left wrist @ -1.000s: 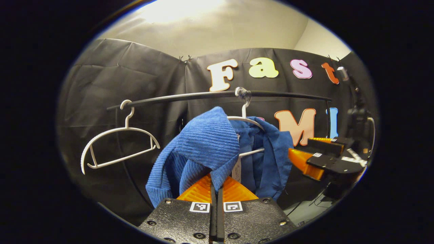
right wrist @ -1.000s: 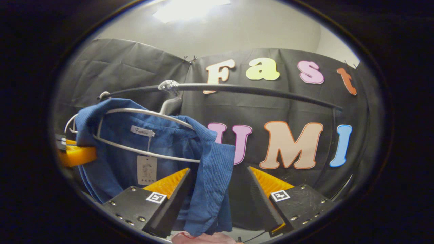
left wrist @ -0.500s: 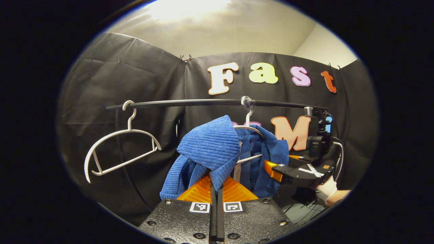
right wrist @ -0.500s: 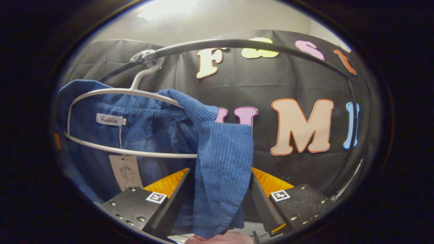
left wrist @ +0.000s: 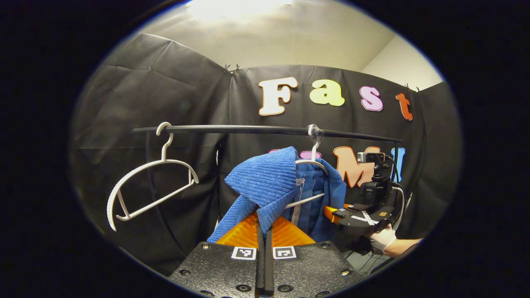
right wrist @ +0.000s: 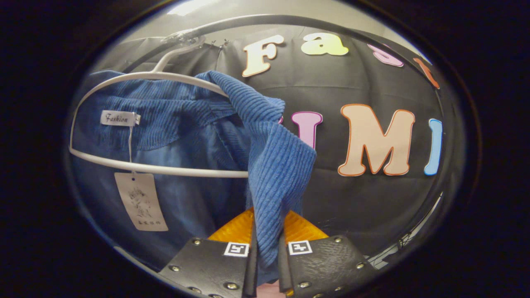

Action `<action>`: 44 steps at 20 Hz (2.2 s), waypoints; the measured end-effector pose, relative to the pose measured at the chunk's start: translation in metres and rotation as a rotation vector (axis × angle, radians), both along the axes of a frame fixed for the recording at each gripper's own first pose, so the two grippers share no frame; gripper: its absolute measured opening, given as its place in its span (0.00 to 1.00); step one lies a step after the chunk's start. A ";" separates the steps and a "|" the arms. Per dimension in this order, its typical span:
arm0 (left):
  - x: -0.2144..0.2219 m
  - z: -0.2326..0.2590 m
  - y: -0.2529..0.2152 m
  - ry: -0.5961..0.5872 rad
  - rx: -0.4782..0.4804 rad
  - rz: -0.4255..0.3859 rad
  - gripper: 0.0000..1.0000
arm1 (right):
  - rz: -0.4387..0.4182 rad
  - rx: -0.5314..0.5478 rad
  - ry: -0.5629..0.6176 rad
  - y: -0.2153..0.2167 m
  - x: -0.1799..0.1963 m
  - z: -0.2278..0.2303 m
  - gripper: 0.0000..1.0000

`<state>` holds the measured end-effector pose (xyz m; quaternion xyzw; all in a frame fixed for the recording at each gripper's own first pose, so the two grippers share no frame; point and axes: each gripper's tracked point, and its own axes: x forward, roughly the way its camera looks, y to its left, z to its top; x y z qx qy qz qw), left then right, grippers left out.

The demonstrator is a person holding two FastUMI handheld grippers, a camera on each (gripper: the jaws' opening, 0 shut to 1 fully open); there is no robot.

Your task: Grasp the clothes on the hanger with both hands and then place them into the laundry hamper below.

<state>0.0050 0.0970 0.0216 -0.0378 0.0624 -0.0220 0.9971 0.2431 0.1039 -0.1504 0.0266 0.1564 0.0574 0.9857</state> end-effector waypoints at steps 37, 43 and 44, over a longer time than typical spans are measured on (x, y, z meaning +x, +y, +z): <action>0.024 0.004 0.118 -0.015 0.058 0.266 0.00 | -0.122 -0.012 -0.180 -0.107 0.044 0.067 0.06; 0.043 -0.024 0.117 -0.010 -0.007 0.252 0.00 | -0.175 -0.038 -0.210 -0.122 0.062 0.075 0.06; 0.045 -0.028 0.116 -0.006 -0.017 0.246 0.00 | -0.184 -0.037 -0.212 -0.124 0.065 0.076 0.06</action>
